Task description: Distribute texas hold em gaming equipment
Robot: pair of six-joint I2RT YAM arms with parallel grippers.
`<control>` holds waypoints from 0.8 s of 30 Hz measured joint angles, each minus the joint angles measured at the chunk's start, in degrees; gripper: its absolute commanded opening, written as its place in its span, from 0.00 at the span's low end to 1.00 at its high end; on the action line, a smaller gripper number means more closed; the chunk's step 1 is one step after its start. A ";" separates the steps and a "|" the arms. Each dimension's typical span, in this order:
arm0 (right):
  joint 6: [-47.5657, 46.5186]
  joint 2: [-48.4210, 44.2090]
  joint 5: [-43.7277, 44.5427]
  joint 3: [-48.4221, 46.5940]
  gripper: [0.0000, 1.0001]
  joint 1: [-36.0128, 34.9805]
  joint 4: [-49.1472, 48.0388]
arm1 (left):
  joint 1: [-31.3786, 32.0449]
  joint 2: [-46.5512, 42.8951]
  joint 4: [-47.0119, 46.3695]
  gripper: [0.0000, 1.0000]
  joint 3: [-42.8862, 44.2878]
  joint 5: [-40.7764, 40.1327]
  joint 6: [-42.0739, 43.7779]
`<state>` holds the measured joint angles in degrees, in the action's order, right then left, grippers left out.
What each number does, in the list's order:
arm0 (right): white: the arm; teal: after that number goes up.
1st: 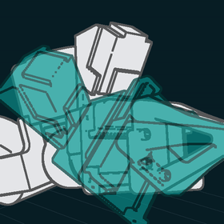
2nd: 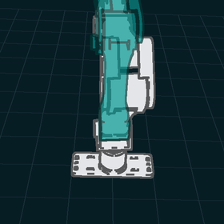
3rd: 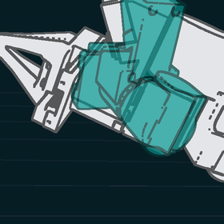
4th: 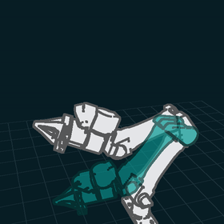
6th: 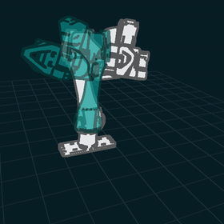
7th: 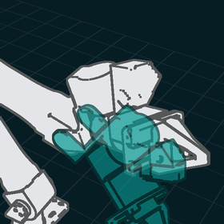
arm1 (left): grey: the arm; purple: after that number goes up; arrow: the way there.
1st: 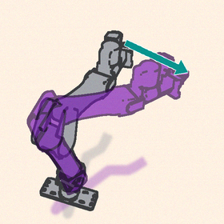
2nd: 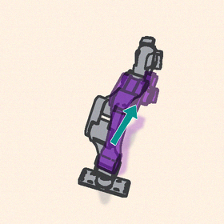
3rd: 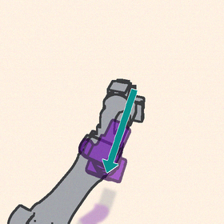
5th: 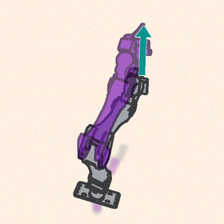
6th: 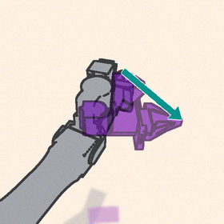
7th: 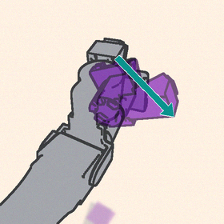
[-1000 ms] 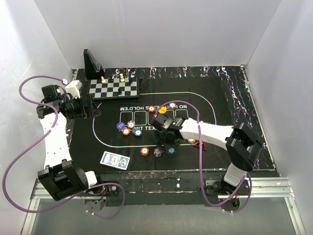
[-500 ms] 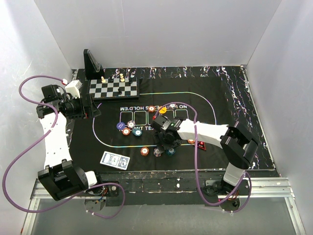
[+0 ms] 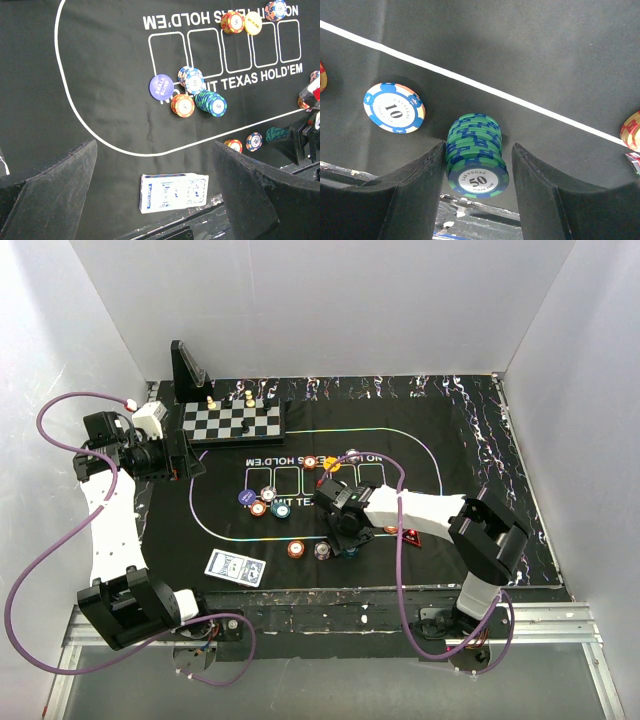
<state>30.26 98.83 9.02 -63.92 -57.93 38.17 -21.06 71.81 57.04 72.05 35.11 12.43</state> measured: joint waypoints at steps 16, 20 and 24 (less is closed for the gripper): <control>0.87 -3.02 0.76 1.03 0.52 0.11 0.17 | 0.00 -0.02 0.00 1.00 -0.02 -0.17 0.22; 0.90 -3.02 0.79 1.03 0.52 0.11 0.46 | 0.00 -0.02 -0.02 1.00 -0.02 -0.24 0.22; 0.94 -2.99 0.74 1.03 0.51 0.11 0.46 | 0.00 -0.02 0.00 1.00 -0.02 -0.52 0.31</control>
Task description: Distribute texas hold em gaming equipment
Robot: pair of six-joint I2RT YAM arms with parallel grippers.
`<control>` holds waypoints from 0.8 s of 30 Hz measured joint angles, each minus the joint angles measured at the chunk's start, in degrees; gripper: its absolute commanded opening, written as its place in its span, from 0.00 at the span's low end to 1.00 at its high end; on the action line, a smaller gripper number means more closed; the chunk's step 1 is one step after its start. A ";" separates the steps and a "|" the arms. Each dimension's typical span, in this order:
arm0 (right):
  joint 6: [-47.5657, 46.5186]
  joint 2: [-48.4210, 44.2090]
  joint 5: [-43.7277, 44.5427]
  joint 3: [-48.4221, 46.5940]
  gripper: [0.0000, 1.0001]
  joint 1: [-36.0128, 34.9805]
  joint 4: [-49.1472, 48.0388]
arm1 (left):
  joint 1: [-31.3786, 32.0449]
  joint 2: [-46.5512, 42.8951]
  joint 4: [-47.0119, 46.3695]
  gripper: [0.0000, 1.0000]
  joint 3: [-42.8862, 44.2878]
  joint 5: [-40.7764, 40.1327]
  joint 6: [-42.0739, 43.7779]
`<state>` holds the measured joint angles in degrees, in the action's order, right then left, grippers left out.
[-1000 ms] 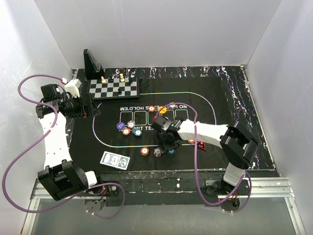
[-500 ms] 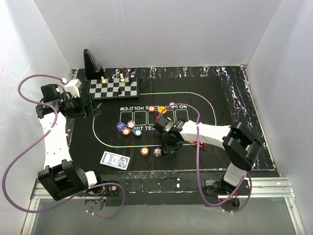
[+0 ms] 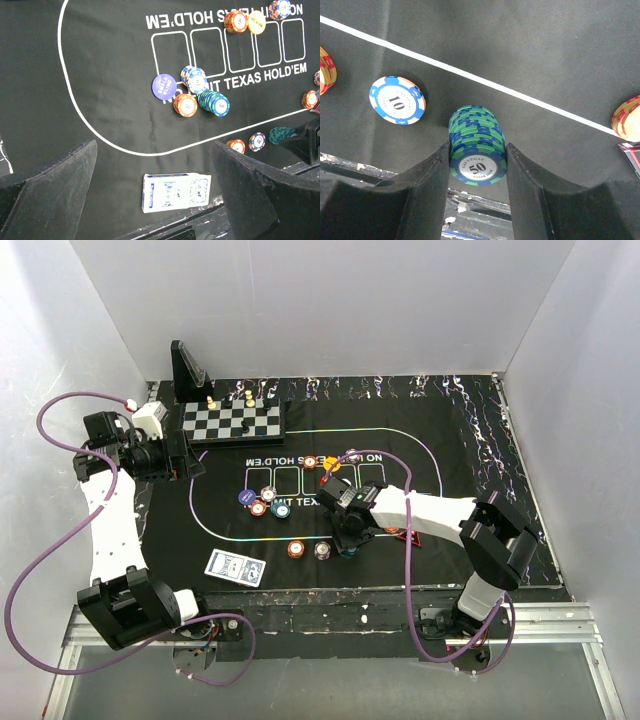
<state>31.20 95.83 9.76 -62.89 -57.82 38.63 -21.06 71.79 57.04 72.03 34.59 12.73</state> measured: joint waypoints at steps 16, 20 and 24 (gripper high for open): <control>0.24 -0.02 -2.47 0.24 0.19 1.38 -1.27 | 0.00 0.00 -0.02 1.00 0.00 -0.72 0.15; 0.33 -0.15 -3.34 0.55 0.11 2.29 -1.62 | 0.00 0.00 -0.02 1.00 0.00 -0.76 0.15; 0.31 -0.22 -3.74 0.55 0.07 2.71 -1.57 | 0.00 0.00 -0.02 1.00 0.00 -0.76 0.15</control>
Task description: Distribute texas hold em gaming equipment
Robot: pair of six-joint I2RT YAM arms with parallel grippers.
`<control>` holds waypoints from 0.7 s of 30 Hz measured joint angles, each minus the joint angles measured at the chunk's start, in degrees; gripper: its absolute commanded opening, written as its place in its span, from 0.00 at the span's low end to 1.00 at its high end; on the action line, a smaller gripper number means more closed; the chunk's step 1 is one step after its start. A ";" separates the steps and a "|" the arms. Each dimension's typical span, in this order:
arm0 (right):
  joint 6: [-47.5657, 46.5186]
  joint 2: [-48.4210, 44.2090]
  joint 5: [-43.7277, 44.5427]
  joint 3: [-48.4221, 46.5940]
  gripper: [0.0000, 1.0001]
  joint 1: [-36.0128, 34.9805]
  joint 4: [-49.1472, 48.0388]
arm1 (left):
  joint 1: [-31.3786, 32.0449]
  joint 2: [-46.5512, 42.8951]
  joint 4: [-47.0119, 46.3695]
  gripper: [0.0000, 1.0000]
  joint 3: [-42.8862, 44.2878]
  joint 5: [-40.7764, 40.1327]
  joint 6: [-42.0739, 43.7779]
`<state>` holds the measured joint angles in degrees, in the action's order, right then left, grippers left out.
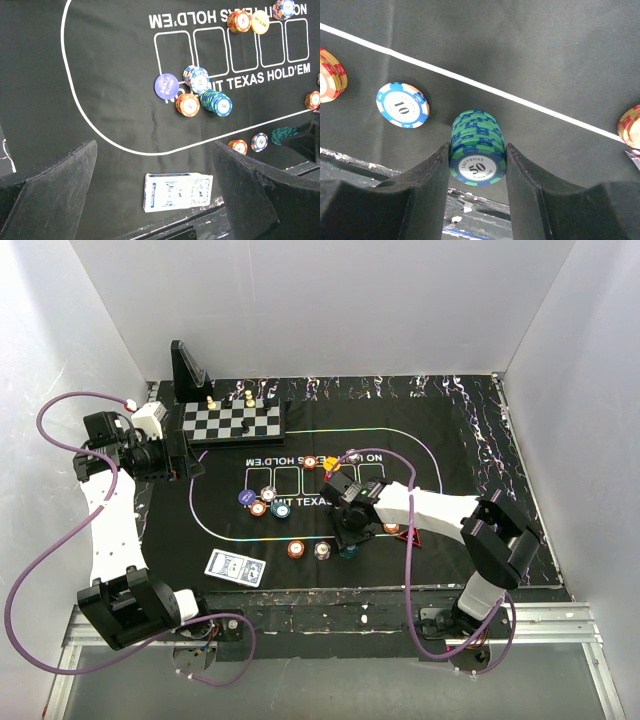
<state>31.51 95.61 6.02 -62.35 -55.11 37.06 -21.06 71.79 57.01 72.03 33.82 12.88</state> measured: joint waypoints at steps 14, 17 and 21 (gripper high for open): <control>-4.83 -1.75 1.51 -13.03 0.04 8.85 7.02 | 0.00 0.00 -0.04 1.00 0.00 -0.09 -0.02; -6.80 0.13 1.95 -18.38 0.03 13.53 8.48 | 0.00 0.00 -0.07 1.00 0.00 -0.13 -0.02; -9.25 7.04 3.04 -26.25 0.03 19.10 9.38 | 0.00 0.00 -0.07 1.00 0.00 -0.26 -0.02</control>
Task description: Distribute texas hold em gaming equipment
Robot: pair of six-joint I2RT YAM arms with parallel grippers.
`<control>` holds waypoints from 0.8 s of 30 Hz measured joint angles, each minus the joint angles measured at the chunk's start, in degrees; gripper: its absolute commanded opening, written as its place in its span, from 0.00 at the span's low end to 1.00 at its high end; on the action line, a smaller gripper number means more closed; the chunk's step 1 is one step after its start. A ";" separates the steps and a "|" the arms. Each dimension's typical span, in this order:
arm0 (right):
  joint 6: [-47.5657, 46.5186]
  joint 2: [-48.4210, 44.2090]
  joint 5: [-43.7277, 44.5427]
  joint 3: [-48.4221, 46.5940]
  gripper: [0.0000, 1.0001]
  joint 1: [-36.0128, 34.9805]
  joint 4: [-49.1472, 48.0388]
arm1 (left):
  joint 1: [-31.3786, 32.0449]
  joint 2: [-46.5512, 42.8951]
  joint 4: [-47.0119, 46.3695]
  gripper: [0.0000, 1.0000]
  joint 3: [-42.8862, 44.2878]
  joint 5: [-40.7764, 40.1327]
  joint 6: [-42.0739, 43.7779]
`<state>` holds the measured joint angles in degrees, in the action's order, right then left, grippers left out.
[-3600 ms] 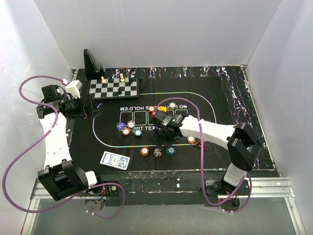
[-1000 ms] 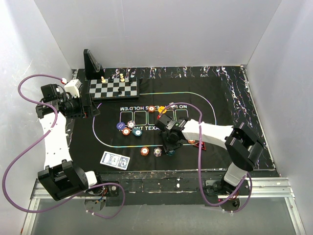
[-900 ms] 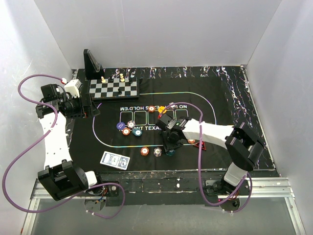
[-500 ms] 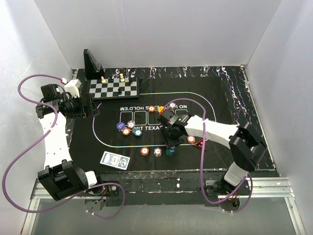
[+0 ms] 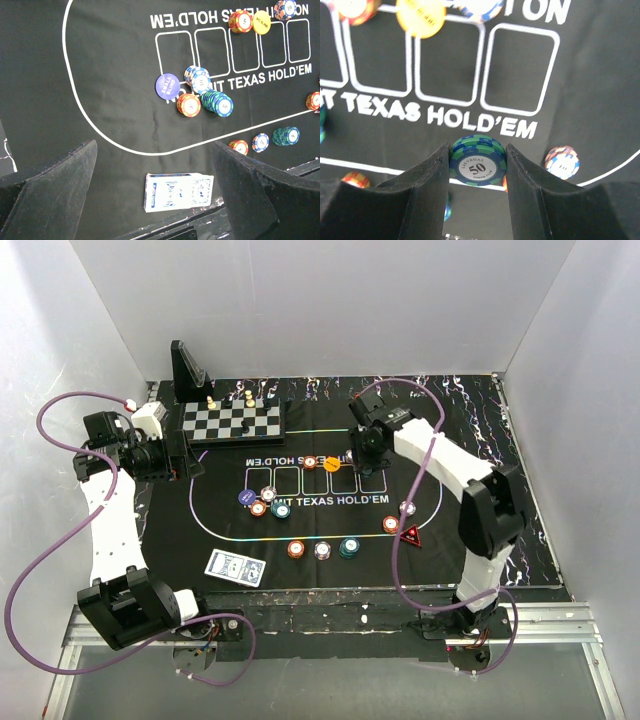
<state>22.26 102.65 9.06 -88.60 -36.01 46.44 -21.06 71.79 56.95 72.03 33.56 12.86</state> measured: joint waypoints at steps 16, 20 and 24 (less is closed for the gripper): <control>-2.34 20.13 -1.79 -11.02 0.21 4.04 -0.07 | -0.04 1.36 -0.42 1.00 0.00 -0.13 0.00; -2.64 21.42 -2.36 -12.70 0.43 4.02 -0.50 | -0.11 1.75 -0.44 1.00 0.00 -0.17 0.00; -2.75 21.70 -2.75 -13.22 0.63 4.02 -0.70 | -0.13 1.92 -0.44 1.00 0.00 -0.37 0.02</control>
<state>19.51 124.36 6.31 -101.82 -31.99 45.74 -21.19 73.71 56.51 72.03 33.19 12.88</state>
